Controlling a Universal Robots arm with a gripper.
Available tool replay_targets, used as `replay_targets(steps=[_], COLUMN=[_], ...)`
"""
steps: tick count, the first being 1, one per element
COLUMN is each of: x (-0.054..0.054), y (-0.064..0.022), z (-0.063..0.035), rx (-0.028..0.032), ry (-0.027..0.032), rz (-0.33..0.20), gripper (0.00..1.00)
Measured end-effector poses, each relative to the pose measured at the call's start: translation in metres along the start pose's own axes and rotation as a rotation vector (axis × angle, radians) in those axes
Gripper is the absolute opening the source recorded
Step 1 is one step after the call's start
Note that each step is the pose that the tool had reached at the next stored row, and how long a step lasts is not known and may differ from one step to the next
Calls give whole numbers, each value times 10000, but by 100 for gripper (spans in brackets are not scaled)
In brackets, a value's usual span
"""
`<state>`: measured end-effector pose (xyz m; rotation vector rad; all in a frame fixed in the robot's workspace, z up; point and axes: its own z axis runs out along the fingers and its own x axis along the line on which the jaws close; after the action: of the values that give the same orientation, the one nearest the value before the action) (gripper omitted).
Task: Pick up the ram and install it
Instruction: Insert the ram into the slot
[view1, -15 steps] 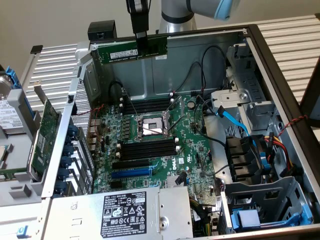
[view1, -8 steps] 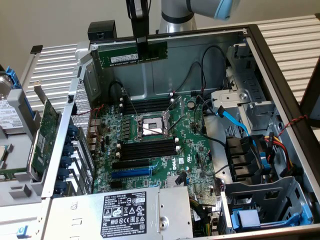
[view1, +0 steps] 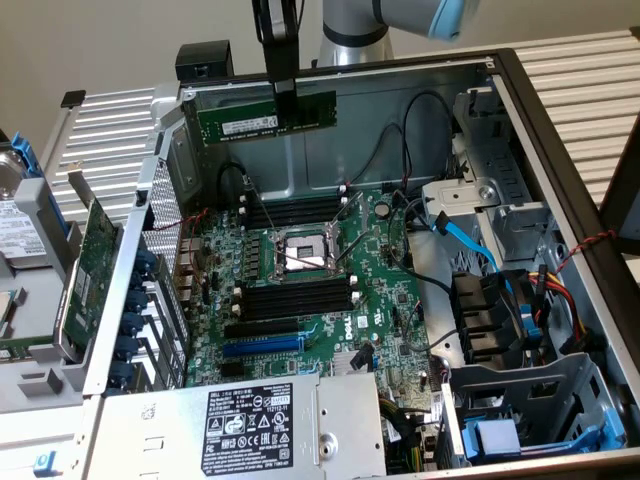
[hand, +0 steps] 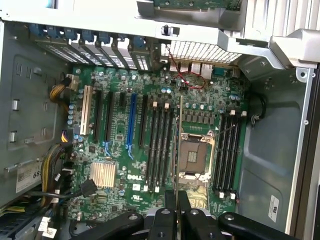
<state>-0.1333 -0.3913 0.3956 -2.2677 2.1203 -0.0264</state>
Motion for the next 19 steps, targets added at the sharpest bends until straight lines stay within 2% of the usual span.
replay_targets(steps=[3,8,13,14,18,19], x=[0,4,8,9,11,13], y=[-3,-16,-61,-74,-108,-123], z=[18,94,180,192,214,224], rx=[1,12,2,-9,-140,-158], ry=[-4,-103,-101,-101,-53,-46], rz=[71,312,407,412,435,439], gripper=[14,14,14,14,14,14])
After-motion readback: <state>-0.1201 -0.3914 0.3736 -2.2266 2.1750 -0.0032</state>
